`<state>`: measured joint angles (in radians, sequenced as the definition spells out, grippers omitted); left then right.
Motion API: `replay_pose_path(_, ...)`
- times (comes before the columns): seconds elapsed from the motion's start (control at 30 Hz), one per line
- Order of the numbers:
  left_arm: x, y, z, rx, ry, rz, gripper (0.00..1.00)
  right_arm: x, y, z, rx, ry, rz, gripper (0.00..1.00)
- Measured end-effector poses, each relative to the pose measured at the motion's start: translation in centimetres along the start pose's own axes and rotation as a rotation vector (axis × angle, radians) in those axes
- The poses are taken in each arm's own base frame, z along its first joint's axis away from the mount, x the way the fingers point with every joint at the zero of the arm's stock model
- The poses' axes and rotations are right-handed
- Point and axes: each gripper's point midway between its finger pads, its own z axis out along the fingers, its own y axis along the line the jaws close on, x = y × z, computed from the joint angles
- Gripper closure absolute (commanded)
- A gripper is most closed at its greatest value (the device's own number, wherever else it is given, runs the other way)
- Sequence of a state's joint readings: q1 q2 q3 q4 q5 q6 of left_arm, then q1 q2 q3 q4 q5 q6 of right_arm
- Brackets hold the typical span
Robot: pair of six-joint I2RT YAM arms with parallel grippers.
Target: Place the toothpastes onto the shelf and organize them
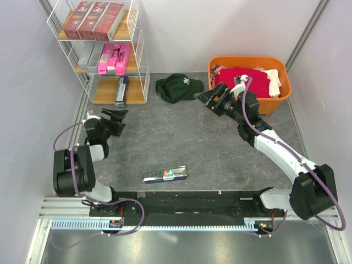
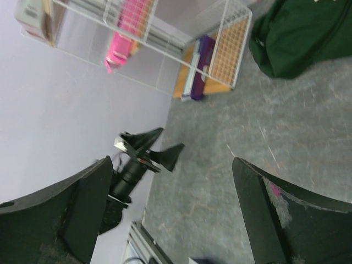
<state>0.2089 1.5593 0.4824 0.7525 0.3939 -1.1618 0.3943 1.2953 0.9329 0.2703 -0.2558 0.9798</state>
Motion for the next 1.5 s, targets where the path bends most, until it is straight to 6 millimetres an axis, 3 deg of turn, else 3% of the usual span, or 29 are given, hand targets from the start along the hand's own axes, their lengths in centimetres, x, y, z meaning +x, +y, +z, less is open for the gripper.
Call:
replay_pose_path(0.23, 2.0, -3.1, -4.3, 0.034, 0.04, 0.195, 0.0, 3.5, -2.4, -0.8, 0.067, 0.141, -0.019, 0.02)
replay_pose_path(0.33, 2.5, -4.3, -6.2, 0.043, 0.045, 0.278, 0.0, 6.2, -3.5, -1.2, 0.1, 0.229, -0.032, 0.02)
replay_pose_path(0.43, 3.1, -4.7, -8.2, 0.029, 0.046, 0.345, 0.0, 10.1, -4.7, -1.6, 0.131, 0.347, -0.043, 0.02)
replay_pose_path(0.6, 3.8, -4.0, -10.9, -0.025, 0.049, 0.415, 0.0, 18.3, -7.3, -2.8, 0.214, 0.61, -0.082, 0.02)
replay_pose_path(0.7, 4.0, -3.1, -11.7, -0.068, 0.059, 0.438, 0.0, 23.3, -8.8, -4.6, 0.262, 0.797, -0.117, 0.02)
replay_pose_path(0.8, 4.2, -2.1, -12.1, -0.113, 0.077, 0.448, 0.0, 26.4, -10.6, -6.5, 0.321, 0.938, -0.14, 0.02)
replay_pose_path(0.9, 4.5, -1.3, -12.3, -0.141, 0.093, 0.448, 0.0, 27.4, -11.5, -8.5, 0.363, 1.019, -0.143, 0.02)
replay_pose_path(1.1, 4.7, -0.8, -12.4, -0.16, 0.108, 0.453, 0.0, 27.5, -11.4, -10.5, 0.364, 1.074, -0.139, 0.02)
replay_pose_path(1.33, 4.8, -0.4, -12.3, -0.171, 0.118, 0.45, 0.0, 27.9, -10.2, -12.8, 0.313, 1.138, -0.181, 0.28)
replay_pose_path(1.5, 4.9, -0.2, -12.2, -0.177, 0.123, 0.448, 0.0, 29.6, -10.8, -15.1, 0.318, 1.238, -0.189, 0.33)
